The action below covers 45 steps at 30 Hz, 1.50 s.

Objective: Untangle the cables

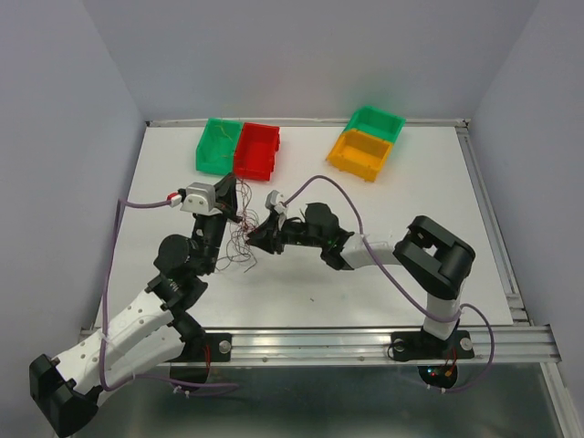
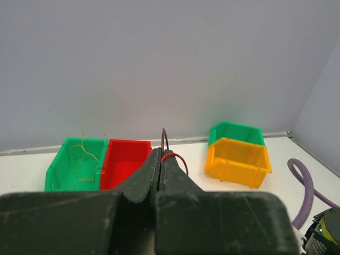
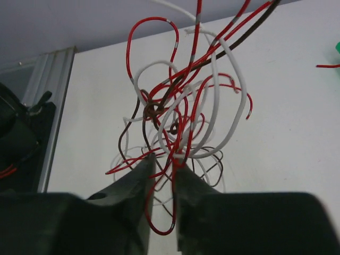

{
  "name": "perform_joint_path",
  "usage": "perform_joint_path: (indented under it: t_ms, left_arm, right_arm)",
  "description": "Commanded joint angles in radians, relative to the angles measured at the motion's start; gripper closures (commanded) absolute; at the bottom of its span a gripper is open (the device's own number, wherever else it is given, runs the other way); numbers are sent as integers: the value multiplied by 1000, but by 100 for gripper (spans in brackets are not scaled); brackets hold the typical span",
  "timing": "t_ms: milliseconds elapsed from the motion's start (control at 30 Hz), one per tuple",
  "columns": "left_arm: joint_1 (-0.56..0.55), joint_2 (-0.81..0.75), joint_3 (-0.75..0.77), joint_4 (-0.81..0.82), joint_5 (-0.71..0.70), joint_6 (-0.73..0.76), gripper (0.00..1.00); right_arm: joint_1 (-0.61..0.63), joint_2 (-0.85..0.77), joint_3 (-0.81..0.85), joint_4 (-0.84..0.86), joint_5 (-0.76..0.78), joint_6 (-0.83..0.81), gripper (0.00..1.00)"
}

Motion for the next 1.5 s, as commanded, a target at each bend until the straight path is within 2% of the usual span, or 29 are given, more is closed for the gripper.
perform_joint_path:
  t_ms: [0,67,167,233,267,333,367,400,433,500,600,633,667,700,733,800,833,967,1100,1167,1267,1400,1467]
  left_arm:
    - [2,-31,36,30,-1,-9,100]
    - [2,-41,35,33,-18,0,100]
    - [2,-48,22,85,-153,28,100]
    - [2,-38,5,163,-269,68,100]
    - [2,-22,1,186,-338,79,100]
    - [4,-7,-2,223,-380,100,100]
    - [7,2,5,231,-391,106,100]
    - [8,8,7,231,-399,109,100]
    - [10,17,7,236,-400,117,100]
    - [13,27,4,251,-417,128,100]
    - [30,45,-24,350,-452,206,100]
    - [39,54,-31,401,-468,220,100]
    - [53,60,-31,414,-475,229,100]
    - [91,70,-27,411,-487,218,100]
    - [114,71,-9,371,-486,199,100]
    - [172,70,18,290,-465,130,100]
    - [223,68,46,198,-416,53,100]
    - [274,85,64,153,-371,8,100]
    - [275,122,76,150,-389,8,100]
    - [280,128,81,147,-386,4,100]
    - [282,119,71,135,-321,-15,100]
    - [282,96,54,121,-189,-26,100]
    - [282,99,57,108,-173,-29,100]
  right_arm:
    - [6,20,67,105,4,13,85]
    - [4,1,35,105,10,-4,98]
    - [6,-83,-25,104,101,-24,99]
    - [6,-167,-93,99,247,-14,100]
    - [6,-198,-126,72,374,-11,99]
    - [4,-264,-142,3,529,11,99]
    - [4,-328,-145,-87,605,20,99]
    - [4,-367,-154,-121,754,25,100]
    - [3,-435,-186,-169,833,40,99]
    - [-8,-518,-232,-188,1005,65,99]
    - [-117,-696,-350,-244,1061,181,99]
    - [-197,-747,-372,-273,1073,257,99]
    - [-238,-790,-416,-345,1082,290,99]
    - [-273,-877,-433,-381,1113,314,99]
    - [-328,-917,-447,-416,1136,350,99]
    - [-364,-991,-465,-542,1226,374,99]
    - [-384,-1055,-475,-568,1259,370,99]
    - [-393,-1219,-507,-693,1410,403,99]
    - [-393,-1336,-518,-775,1510,422,99]
    - [-393,-1387,-525,-789,1501,411,99]
    - [-395,-1407,-522,-789,1411,382,99]
    - [-395,-1352,-487,-789,1223,353,99]
    - [-395,-1332,-473,-787,1204,355,99]
